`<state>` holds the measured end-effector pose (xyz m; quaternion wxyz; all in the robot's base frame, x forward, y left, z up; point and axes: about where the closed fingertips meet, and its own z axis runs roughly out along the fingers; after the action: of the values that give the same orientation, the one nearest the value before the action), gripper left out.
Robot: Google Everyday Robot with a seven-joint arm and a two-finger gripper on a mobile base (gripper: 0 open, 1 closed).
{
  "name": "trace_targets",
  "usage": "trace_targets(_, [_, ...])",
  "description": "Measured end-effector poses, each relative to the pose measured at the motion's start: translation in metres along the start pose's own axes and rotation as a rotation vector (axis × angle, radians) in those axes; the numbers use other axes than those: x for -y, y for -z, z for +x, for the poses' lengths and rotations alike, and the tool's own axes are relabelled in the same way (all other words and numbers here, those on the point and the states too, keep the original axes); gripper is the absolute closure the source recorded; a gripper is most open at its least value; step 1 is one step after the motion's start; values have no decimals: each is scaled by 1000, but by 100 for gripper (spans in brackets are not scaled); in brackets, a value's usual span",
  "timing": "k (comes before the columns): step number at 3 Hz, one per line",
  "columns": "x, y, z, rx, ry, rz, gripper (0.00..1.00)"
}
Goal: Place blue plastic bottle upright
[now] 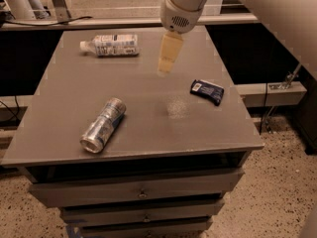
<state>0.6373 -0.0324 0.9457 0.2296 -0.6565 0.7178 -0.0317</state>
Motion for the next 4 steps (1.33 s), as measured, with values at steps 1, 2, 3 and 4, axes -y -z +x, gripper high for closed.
trace_targets(1, [9,-7,-14,34,35,15,0])
trace_targets(2, [32,-24,-46,130,26,23,0])
trace_targets(3, [59,-42,-81,228,-15,26,0])
trace_targets(4, [83,-63,-112,321,-81,13,0])
